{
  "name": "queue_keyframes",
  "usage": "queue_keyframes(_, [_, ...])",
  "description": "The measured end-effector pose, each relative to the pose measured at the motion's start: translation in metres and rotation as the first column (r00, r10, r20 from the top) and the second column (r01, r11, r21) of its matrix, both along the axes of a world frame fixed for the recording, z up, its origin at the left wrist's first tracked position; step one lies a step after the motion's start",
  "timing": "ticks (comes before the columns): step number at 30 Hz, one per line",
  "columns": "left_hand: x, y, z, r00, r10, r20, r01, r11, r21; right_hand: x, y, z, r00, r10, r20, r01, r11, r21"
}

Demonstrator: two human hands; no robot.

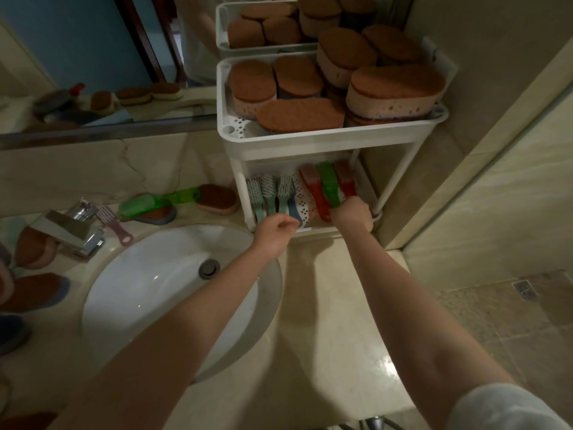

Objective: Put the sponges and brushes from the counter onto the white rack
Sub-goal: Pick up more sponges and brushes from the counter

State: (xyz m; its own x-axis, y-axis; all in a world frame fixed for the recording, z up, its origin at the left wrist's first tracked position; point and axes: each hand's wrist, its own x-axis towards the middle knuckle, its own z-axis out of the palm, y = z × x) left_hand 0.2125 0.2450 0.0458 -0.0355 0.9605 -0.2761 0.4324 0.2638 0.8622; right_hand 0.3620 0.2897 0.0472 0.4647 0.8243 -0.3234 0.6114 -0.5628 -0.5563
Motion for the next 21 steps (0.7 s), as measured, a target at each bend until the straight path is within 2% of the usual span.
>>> queue_keyframes(3, [-0.002,-0.001,-0.002,0.999,0.018,0.036,-0.018,1.0,-0.008,-0.003,0.002,-0.001,0.98,0.112,0.168,-0.104,0.993,-0.053])
queue_keyframes(7, [-0.004,-0.002,-0.003,0.998,0.024,0.065,-0.023,1.0,-0.021,-0.004,0.004,-0.004,0.933,0.201,0.299,-0.18,0.979,-0.097])
queue_keyframes(21, [-0.017,-0.01,-0.004,0.993,0.083,0.082,-0.08,0.996,-0.031,-0.009,0.003,-0.007,0.901,0.248,0.356,-0.221,0.968,-0.117])
